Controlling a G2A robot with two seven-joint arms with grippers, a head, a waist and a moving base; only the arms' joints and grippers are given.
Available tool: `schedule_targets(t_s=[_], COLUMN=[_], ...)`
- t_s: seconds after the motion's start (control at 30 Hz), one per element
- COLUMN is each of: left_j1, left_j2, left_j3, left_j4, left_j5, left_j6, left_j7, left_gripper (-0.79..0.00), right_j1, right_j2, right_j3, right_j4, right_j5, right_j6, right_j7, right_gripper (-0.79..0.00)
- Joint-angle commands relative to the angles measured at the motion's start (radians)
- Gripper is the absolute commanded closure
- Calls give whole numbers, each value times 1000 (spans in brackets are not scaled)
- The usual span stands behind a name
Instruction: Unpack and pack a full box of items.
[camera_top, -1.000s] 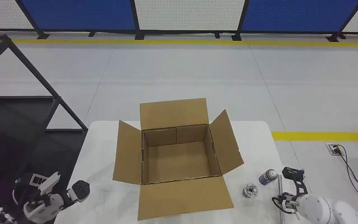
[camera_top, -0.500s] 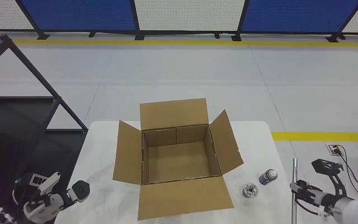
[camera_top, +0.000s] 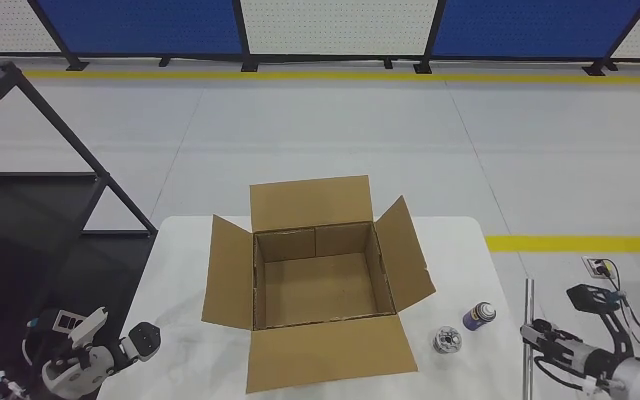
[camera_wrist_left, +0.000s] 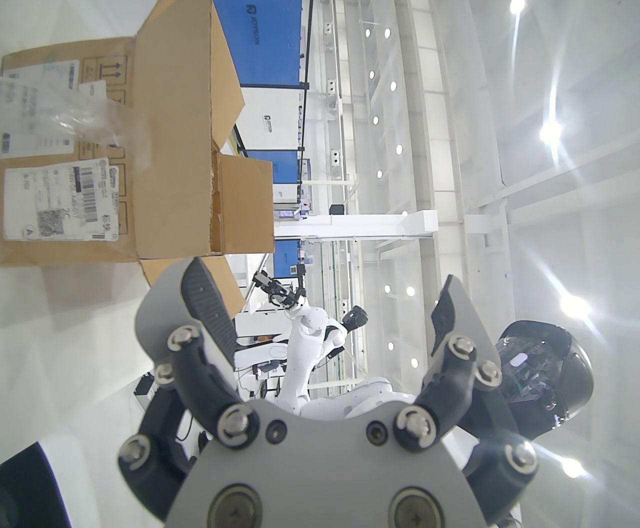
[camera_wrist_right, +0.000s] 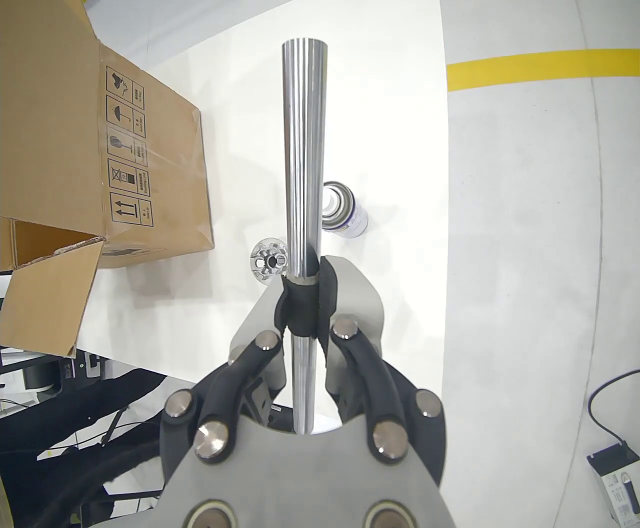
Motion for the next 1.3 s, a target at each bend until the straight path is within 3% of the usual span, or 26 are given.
schedule_targets(t_s=[0.0, 0.2, 0.4, 0.6, 0.8, 1.27], left_j1=[0, 0, 0, 0, 0, 0], left_j2=[0, 0, 0, 0, 0, 0], left_j3=[0, 0, 0, 0, 0, 0], left_j4=[0, 0, 0, 0, 0, 0], left_j5=[0, 0, 0, 0, 0, 0], left_j6=[0, 0, 0, 0, 0, 0], left_j7=[0, 0, 0, 0, 0, 0], left_gripper=[-785, -785, -785, -785, -785, -785], right_j1=[-1, 2, 122, 363, 639, 639], right_j2=[0, 10, 36, 65, 66, 66], right_j3=[-3, -14, -79, -304, -606, -606], right_j4=[-7, -120, -268, -308, -244, -244], right_j5=[0, 7, -2, -71, -192, -192], right_j6=[-8, -107, -234, -366, -283, -283], right_j7=[-18, -82, -35, 48, 104, 104], right_gripper=[0, 0, 0, 0, 0, 0])
